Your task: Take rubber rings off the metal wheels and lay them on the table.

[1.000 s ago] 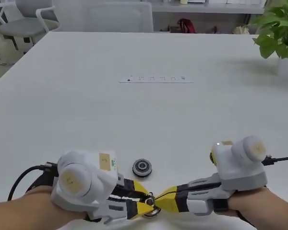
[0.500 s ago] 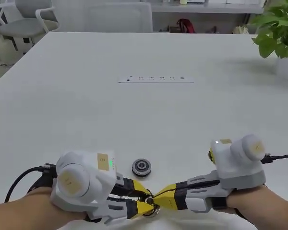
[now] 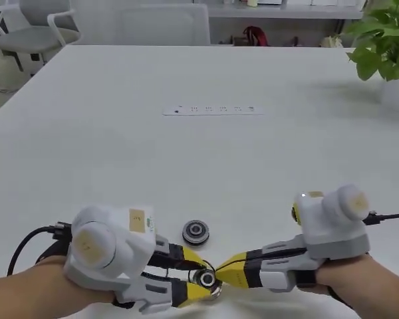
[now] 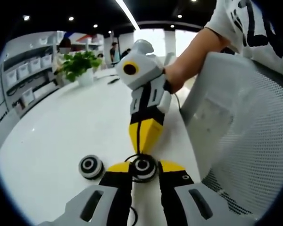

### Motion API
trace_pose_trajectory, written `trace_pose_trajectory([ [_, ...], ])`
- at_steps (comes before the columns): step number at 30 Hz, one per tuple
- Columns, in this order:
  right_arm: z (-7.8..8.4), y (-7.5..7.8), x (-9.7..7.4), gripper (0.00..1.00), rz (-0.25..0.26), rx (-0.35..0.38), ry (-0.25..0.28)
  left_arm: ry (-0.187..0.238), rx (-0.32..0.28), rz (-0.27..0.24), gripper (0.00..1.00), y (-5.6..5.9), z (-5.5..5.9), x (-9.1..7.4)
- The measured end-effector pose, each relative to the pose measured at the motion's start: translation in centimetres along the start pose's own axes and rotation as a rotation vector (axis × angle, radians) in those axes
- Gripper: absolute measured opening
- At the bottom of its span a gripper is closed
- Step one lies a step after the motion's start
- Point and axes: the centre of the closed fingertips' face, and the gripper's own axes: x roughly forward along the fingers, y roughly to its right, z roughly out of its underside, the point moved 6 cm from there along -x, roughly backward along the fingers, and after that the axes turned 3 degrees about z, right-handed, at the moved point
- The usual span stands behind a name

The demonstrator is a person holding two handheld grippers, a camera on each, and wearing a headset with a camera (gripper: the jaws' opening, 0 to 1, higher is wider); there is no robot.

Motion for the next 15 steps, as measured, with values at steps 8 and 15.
trace_pose_trajectory([
  [8,-0.2,-0.1,-0.2,0.0,-0.005,0.001,0.004,0.03,-0.007,0.002,0.27,0.2,-0.9,-1.0],
  [15,-0.7,-0.5,-0.2,0.0,-0.024,-0.002,0.006,0.076,-0.035,-0.015,0.33,0.2,-1.6,-2.4],
])
